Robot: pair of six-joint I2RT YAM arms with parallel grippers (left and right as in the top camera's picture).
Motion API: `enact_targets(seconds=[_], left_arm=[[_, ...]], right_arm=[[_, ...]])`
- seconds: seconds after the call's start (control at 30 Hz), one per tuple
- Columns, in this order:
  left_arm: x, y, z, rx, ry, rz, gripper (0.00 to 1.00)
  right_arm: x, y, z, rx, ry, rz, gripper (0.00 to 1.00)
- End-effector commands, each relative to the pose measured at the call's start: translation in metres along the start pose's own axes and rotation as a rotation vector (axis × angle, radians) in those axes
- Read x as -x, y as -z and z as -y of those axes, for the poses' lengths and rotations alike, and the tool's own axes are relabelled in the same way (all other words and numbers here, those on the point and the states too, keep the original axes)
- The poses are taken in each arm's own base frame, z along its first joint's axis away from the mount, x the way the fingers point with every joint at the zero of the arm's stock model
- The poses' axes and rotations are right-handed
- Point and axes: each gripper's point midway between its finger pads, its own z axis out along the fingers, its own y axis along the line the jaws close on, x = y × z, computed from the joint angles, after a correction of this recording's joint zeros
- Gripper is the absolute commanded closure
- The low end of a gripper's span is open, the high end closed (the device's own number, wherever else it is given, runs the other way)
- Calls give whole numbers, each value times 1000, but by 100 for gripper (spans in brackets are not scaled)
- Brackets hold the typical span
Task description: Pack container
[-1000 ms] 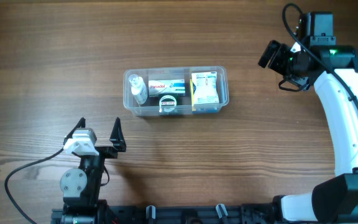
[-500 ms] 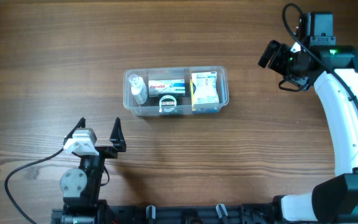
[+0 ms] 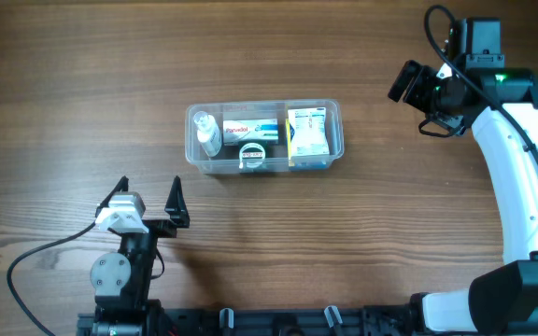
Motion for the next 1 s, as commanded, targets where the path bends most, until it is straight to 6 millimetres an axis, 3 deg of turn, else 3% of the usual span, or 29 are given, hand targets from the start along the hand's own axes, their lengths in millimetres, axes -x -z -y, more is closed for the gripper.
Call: enact_targets(seconds=[0.0, 0.83, 0.97], left_arm=[[-1, 0, 0, -2, 3, 1, 0], [-1, 0, 0, -2, 3, 1, 0], [-1, 0, 0, -2, 3, 1, 0]], right_arm=[[3, 9, -6, 27, -8, 20, 0], [3, 10, -6, 29, -7, 22, 0], [7, 39, -9, 63, -2, 89, 0]])
